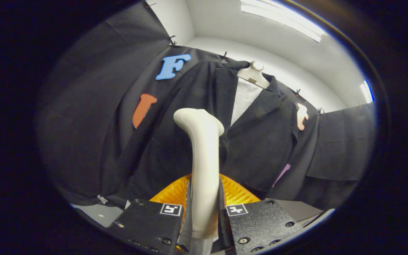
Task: Iron the clothes twice with a garment steamer, once on the left side and once on the right side.
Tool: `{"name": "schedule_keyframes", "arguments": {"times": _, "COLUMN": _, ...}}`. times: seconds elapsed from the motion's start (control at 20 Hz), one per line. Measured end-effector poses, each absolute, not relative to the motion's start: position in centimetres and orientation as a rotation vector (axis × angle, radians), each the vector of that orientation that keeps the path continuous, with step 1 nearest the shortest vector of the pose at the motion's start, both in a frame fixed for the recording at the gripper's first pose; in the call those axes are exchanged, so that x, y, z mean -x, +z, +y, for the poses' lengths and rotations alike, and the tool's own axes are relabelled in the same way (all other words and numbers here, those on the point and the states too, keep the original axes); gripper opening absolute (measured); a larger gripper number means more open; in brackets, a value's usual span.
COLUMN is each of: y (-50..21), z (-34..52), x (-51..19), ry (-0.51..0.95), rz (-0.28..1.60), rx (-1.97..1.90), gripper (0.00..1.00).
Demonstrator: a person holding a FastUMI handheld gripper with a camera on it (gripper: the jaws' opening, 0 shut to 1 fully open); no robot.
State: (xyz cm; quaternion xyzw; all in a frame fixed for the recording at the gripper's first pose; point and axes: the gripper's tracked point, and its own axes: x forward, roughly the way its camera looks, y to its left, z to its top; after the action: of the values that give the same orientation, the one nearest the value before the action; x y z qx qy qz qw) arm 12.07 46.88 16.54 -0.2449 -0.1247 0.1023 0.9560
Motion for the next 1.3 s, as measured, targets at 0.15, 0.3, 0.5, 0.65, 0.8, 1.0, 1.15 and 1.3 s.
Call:
{"name": "schedule_keyframes", "arguments": {"times": 0.15, "y": 15.6, "z": 47.0, "x": -12.0, "ry": 0.215, "rz": -0.243, "rx": 0.505, "gripper": 0.32}}
{"name": "schedule_keyframes", "arguments": {"times": 0.3, "y": 13.5, "z": 46.6, "x": -12.7, "ry": 0.222, "rz": -0.198, "rx": 0.521, "gripper": 0.32}}
{"name": "schedule_keyframes", "arguments": {"times": 0.5, "y": 11.6, "z": 46.4, "x": -12.6, "ry": 0.228, "rz": -0.177, "rx": 0.553, "gripper": 0.32}}
{"name": "schedule_keyframes", "arguments": {"times": 0.65, "y": 10.1, "z": 46.2, "x": -12.5, "ry": 0.244, "rz": -0.160, "rx": 0.571, "gripper": 0.32}}
{"name": "schedule_keyframes", "arguments": {"times": 0.8, "y": 8.0, "z": 45.9, "x": -12.2, "ry": 0.262, "rz": -0.122, "rx": 0.589, "gripper": 0.32}}
{"name": "schedule_keyframes", "arguments": {"times": 1.0, "y": 5.9, "z": 45.5, "x": -12.0, "ry": 0.283, "rz": -0.076, "rx": 0.594, "gripper": 0.32}}
{"name": "schedule_keyframes", "arguments": {"times": 1.15, "y": 4.2, "z": 45.2, "x": -11.8, "ry": 0.297, "rz": -0.035, "rx": 0.600, "gripper": 0.32}}
{"name": "schedule_keyframes", "arguments": {"times": 1.3, "y": 2.1, "z": 44.7, "x": -11.4, "ry": 0.313, "rz": 0.007, "rx": 0.602, "gripper": 0.32}}
